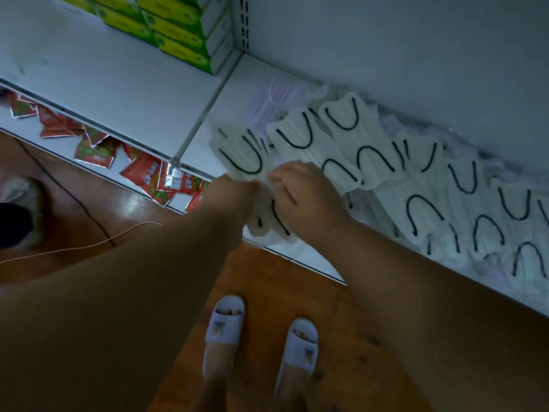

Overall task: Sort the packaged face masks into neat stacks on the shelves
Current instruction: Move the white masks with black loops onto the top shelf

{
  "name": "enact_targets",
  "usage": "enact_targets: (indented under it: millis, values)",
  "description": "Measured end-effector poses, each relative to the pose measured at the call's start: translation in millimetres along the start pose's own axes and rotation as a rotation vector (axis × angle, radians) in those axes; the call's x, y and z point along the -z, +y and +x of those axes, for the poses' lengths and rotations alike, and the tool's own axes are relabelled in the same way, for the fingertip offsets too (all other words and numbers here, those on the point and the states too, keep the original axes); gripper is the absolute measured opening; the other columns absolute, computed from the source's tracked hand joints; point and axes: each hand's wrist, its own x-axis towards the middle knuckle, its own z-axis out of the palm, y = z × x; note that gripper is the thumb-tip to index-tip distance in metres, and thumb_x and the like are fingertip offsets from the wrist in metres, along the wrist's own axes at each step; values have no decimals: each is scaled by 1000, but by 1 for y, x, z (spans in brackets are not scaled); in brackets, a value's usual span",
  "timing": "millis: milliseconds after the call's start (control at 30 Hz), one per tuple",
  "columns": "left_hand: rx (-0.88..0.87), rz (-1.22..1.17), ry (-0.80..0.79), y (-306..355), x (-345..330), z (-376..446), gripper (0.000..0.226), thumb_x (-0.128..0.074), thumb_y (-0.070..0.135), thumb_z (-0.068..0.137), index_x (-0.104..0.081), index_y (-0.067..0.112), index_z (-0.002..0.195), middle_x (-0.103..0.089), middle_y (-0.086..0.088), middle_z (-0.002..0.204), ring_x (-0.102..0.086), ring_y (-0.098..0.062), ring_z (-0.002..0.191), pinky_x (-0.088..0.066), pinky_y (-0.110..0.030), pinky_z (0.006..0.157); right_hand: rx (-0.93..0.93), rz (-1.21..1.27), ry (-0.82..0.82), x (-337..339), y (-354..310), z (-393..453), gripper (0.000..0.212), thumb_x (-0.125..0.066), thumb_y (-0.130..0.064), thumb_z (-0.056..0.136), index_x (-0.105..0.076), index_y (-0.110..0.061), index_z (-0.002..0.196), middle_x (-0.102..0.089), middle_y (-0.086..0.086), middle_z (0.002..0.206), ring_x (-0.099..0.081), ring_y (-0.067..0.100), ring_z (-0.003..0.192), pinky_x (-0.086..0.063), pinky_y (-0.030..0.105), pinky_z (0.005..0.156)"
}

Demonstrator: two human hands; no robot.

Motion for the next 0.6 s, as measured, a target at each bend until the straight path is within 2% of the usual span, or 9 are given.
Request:
enact_targets:
  millis: [67,133,233,300,367,400,467,500,600]
  values:
    - [16,-12,41,-1,1,3,23,-62,22,96,-58,15,117,-63,-9,102,-60,-27,93,-52,-43,90,-99,-216,100,5,15,7,40,-55,-22,91,-60,-10,129,-56,11,134,-49,31,122,-42,47,101]
    - [37,-3,40,-3,4,4,21,-63,24,96,-56,17,114,-61,-6,96,-59,-26,89,-54,-41,83,-264,-419,4,13,31,9,54,-60,-32,91,-46,-15,140,-39,10,149,-35,32,135,-33,44,107]
    - [25,12,25,-7,7,4,17,-63,23,97,-54,18,111,-58,-4,88,-58,-22,77,-48,-30,59,-323,-538,-88,18,47,8,55,-66,-32,88,-45,-14,135,-39,11,144,-35,32,132,-33,43,103]
    - [7,19,33,-5,8,0,19,-62,22,97,-55,16,114,-63,-9,98,-62,-28,89,-49,-33,62,-302,-545,-64,17,50,10,44,-64,-17,88,-50,-11,129,-46,13,137,-41,33,126,-37,42,99]
    - [-2,62,21,-3,6,-1,28,-60,20,97,-57,9,123,-64,-16,118,-63,-34,102,-53,-41,76,-296,-478,13,15,50,12,33,-56,-3,88,-56,-7,120,-54,15,125,-48,34,118,-41,41,93]
    - [-20,76,11,-3,5,-2,32,-59,20,98,-56,7,127,-64,-16,118,-64,-31,97,-53,-38,75,-304,-395,75,16,51,13,29,-55,-2,89,-60,-6,117,-58,15,119,-52,34,114,-44,41,89]
    - [-40,95,-1,-1,3,-1,32,-57,23,100,-56,9,129,-63,-5,101,-58,-14,76,-51,-24,56,-336,-123,171,20,44,11,24,-55,-7,92,-63,-7,114,-63,12,109,-58,28,102,-46,36,79]
    - [-56,97,-13,1,0,-2,32,-56,24,101,-56,10,129,-62,-3,97,-57,-11,74,-51,-20,52,-350,17,175,22,37,8,22,-56,-11,93,-64,-8,113,-64,9,104,-60,24,95,-45,31,74]
    - [-131,179,0,3,-9,-3,29,-49,23,103,-56,10,128,-59,0,92,-57,-9,77,-49,-7,52,-345,208,105,19,20,-7,13,-59,-18,93,-63,-8,100,-67,8,91,-63,24,79,-54,36,67]
